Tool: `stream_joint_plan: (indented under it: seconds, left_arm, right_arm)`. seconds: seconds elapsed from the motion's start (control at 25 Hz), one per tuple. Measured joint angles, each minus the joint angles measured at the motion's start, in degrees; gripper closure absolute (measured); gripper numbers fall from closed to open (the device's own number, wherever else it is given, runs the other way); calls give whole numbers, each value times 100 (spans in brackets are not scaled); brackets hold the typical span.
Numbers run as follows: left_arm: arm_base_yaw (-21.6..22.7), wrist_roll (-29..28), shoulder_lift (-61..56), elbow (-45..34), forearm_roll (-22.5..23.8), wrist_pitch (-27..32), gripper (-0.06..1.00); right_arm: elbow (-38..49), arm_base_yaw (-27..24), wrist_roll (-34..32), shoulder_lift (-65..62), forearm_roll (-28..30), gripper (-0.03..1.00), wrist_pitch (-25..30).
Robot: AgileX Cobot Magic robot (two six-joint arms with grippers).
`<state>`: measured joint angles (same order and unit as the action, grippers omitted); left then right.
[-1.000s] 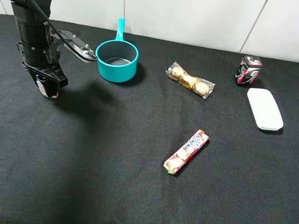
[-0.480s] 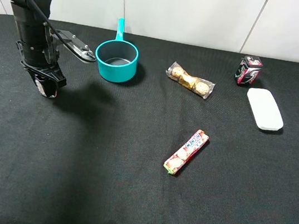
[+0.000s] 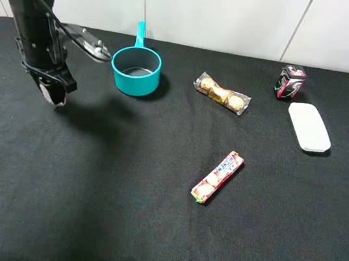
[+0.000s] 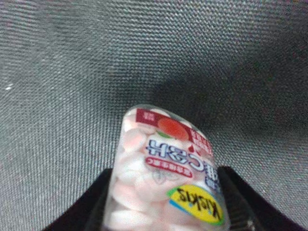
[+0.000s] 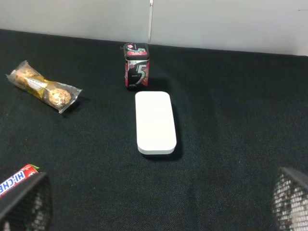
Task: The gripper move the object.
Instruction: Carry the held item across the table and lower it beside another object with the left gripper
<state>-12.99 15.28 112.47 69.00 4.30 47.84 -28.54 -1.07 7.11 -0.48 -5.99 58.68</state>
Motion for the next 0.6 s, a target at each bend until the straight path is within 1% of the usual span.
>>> stream_joint_plan:
  seconds: [0.2, 0.44, 0.6]
  left_arm:
    - [0, -69, -213, 74, -63, 351, 45]
    - [-8, -155, -417, 192, -260, 723, 45]
    - [-135, -283, -416, 379, -255, 1051, 45]
  right_arm:
    - [0, 0, 0, 0, 0, 27, 0]
    - [0, 0, 0, 0, 0, 27, 0]
    - [0, 0, 0, 0, 0, 27, 0]
